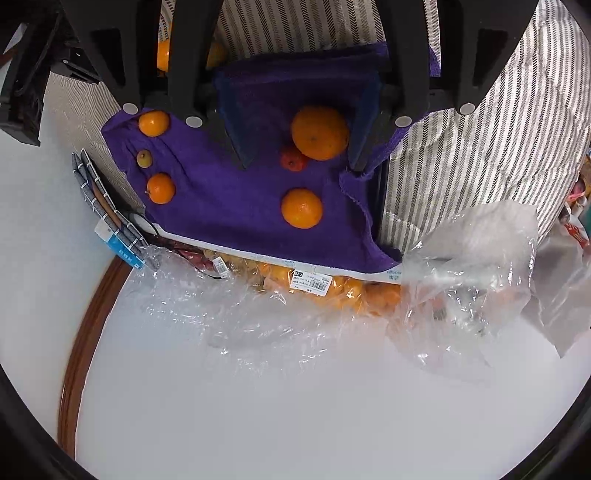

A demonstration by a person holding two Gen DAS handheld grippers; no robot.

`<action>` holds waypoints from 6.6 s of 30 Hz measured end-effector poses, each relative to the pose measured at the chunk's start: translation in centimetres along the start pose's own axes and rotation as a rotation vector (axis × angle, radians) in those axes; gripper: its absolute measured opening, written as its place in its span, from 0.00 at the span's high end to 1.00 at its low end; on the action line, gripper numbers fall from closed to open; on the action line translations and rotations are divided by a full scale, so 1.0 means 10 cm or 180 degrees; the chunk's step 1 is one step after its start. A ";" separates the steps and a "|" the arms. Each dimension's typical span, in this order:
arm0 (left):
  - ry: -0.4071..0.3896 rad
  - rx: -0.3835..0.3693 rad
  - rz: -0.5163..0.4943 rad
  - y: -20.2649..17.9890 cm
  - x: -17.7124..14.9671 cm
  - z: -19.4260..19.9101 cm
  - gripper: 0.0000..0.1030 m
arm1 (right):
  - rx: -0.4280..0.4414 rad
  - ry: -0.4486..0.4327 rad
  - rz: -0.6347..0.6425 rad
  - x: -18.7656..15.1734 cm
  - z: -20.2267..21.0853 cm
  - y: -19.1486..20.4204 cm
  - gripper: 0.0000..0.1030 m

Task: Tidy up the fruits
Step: 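Grasp a round orange from the bed with the right tool, then grasp an orange on the bed with the left tool while the right tool holds its orange, then carry both held oranges over the towel with the left and right tools, then lower and open the right tool on the towel while the left tool lowers its orange, then open the left tool on the towel and withdraw both tools, then grasp an orange with the right tool while the left tool grasps a yellow fruit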

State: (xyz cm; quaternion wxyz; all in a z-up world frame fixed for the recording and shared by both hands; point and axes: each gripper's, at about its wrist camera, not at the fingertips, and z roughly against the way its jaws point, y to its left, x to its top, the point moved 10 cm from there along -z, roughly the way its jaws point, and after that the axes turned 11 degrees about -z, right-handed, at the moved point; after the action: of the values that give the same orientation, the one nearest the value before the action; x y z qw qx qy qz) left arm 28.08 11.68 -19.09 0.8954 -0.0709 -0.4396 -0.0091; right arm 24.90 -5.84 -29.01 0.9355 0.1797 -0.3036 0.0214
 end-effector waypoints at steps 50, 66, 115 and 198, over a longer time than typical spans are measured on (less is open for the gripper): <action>0.0645 -0.0618 -0.0911 -1.11 -0.92 -0.04 0.68 | -0.0261 -0.0630 -0.0337 0.05 0.76 -1.12 0.66; 0.0397 -0.0581 -0.0719 -1.03 -0.77 0.09 0.69 | -0.0384 -0.0598 -0.0286 0.04 0.73 -1.12 0.66; -0.0232 -0.0189 0.0266 -0.41 0.44 -0.11 0.69 | 0.0100 -0.0648 0.0262 1.03 0.39 -0.32 0.66; 0.0374 -0.0025 -0.0132 0.04 -0.38 0.30 0.47 | 0.0165 -0.0131 0.0608 -0.17 0.20 0.47 0.53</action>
State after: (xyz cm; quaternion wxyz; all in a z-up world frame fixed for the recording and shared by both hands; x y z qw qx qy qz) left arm 23.49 12.34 -20.31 0.9190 -0.0647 -0.3876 -0.0336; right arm 21.67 -2.06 -26.99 0.9178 0.1746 -0.3378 0.1146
